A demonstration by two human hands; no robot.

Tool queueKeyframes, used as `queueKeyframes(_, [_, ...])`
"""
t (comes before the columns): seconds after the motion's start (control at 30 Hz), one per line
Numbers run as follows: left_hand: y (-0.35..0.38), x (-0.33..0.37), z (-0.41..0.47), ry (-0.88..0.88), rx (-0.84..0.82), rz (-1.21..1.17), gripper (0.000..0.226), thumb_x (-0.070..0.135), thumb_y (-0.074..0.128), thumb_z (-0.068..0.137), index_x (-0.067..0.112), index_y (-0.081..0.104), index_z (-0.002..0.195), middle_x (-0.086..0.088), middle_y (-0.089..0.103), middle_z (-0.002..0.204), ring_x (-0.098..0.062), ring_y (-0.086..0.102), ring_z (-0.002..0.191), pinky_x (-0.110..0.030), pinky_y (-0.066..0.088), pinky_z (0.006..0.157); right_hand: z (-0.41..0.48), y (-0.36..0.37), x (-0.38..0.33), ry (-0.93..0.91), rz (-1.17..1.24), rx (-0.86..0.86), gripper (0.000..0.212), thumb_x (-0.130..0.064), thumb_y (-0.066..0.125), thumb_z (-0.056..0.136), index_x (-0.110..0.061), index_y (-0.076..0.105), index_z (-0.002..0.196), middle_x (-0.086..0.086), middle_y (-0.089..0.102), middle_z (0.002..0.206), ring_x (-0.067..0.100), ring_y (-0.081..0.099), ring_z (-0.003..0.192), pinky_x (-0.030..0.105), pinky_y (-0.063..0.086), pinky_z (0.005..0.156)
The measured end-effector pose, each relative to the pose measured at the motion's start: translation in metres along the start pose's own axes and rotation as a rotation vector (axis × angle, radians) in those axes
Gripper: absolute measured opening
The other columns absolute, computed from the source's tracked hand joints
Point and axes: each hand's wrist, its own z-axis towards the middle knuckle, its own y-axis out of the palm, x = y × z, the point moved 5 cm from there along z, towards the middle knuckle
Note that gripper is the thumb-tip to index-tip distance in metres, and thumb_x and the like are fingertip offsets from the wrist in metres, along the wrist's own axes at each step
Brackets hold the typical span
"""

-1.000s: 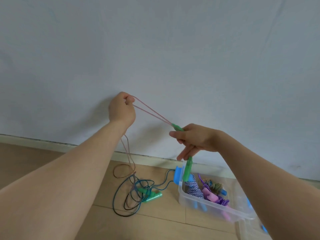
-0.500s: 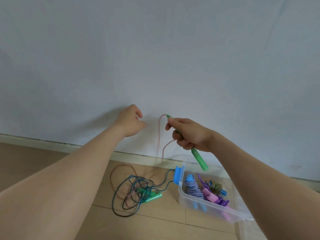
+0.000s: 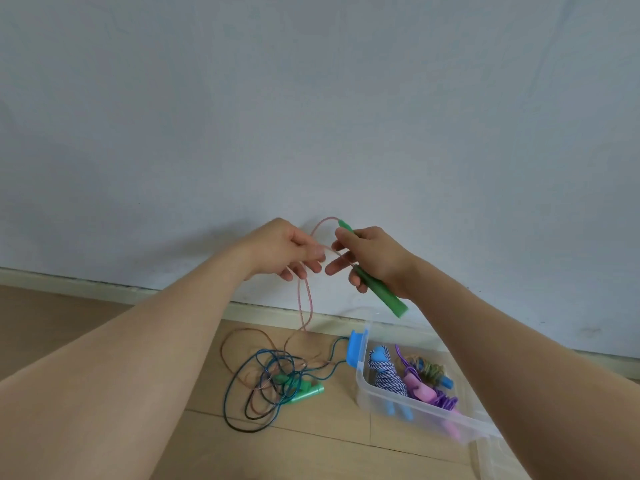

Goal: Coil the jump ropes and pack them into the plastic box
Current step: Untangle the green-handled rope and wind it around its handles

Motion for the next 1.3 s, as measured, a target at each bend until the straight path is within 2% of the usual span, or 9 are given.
queueKeyframes(0.23, [-0.033,-0.026,0.005,-0.117,0.391,0.035,0.017,0.036,0.078,0.091,0.02,0.081,0.086,0.003,0.079,0.079,-0.02,0.077,0.078,-0.033,0.062,0.068,0.0,0.003,0.01,0.062,-0.04,-0.142,0.054,-0.051,0.046,0.109,-0.004,0.067,0.123,0.005,0.06,0.072,0.015,0.045,0.05,0.025,0.031,0.045])
queueKeyframes(0.33, [-0.035,-0.021,0.003,-0.066,0.452,0.214,0.027,0.035,0.082,0.087,0.026,0.076,0.112,0.002,0.071,0.102,-0.022,0.069,0.098,-0.03,0.053,0.081,0.003,0.006,0.01,0.065,-0.142,-0.146,0.053,-0.052,0.044,0.109,-0.005,0.066,0.12,0.005,0.057,0.07,0.016,0.044,0.048,0.025,0.029,0.046])
queueKeyframes(0.5, [-0.001,0.001,0.003,-0.009,-0.038,0.23,0.064,0.016,0.081,0.079,0.041,0.062,0.135,0.014,0.055,0.139,-0.008,0.05,0.13,-0.037,0.044,0.11,0.005,0.009,0.003,0.03,-0.228,-0.112,0.03,-0.032,0.052,0.103,-0.004,0.06,0.104,0.01,0.061,0.07,0.019,0.041,0.045,0.026,0.027,0.046])
queueKeyframes(0.7, [0.019,0.007,0.004,-0.102,-0.242,-0.076,0.033,0.024,0.064,0.104,0.013,0.059,0.135,-0.005,0.057,0.1,-0.017,0.065,0.08,-0.044,0.062,0.093,0.014,-0.009,0.001,-0.066,0.017,0.248,0.021,-0.022,0.065,0.089,-0.003,0.06,0.08,0.012,0.051,0.072,0.02,0.047,0.049,0.029,0.038,0.048])
queueKeyframes(0.83, [0.018,0.013,0.006,-0.132,-0.158,-0.409,0.01,0.018,0.051,0.11,0.008,0.05,0.111,0.001,0.042,0.072,-0.012,0.048,0.059,-0.048,0.061,0.093,0.018,-0.003,0.012,0.029,0.474,0.335,0.032,-0.027,0.05,0.097,-0.004,0.061,0.118,0.021,0.069,0.109,0.032,0.075,0.086,0.04,0.063,0.082])
queueKeyframes(0.97, [0.017,0.024,0.013,-0.104,-0.047,-0.55,0.017,0.027,0.047,0.112,0.016,0.047,0.099,0.001,0.049,0.072,-0.016,0.048,0.068,-0.04,0.053,0.075,0.016,0.036,0.016,0.021,0.212,0.021,0.042,-0.029,0.048,0.091,-0.011,0.066,0.124,0.017,0.078,0.111,0.029,0.074,0.111,0.05,0.05,0.109])
queueKeyframes(1.03, [0.019,0.026,0.015,-0.096,-0.034,-0.52,0.017,0.031,0.051,0.109,0.018,0.049,0.098,0.001,0.054,0.079,-0.016,0.046,0.07,-0.036,0.04,0.075,0.012,0.053,0.014,0.036,0.195,-0.123,0.04,-0.022,0.043,0.092,-0.012,0.063,0.125,0.016,0.076,0.088,0.031,0.077,0.093,0.05,0.055,0.102])
queueKeyframes(1.13, [0.01,0.025,0.012,-0.101,0.001,-0.501,0.014,0.028,0.064,0.096,0.022,0.052,0.091,0.004,0.055,0.085,-0.017,0.046,0.076,-0.034,0.036,0.077,0.01,0.048,0.011,0.045,0.154,-0.066,0.036,-0.02,0.039,0.1,-0.001,0.066,0.117,0.001,0.038,0.058,0.019,0.043,0.047,0.03,0.047,0.051])
queueKeyframes(1.3, [-0.011,0.0,-0.001,-0.139,-0.008,-0.662,0.014,0.015,0.075,0.085,0.013,0.062,0.079,-0.009,0.059,0.087,-0.02,0.053,0.072,-0.034,0.046,0.066,0.008,0.024,0.012,-0.054,-0.119,-0.039,0.032,-0.025,0.049,0.098,-0.01,0.066,0.075,0.0,0.028,0.059,0.017,0.024,0.052,0.027,0.022,0.048])
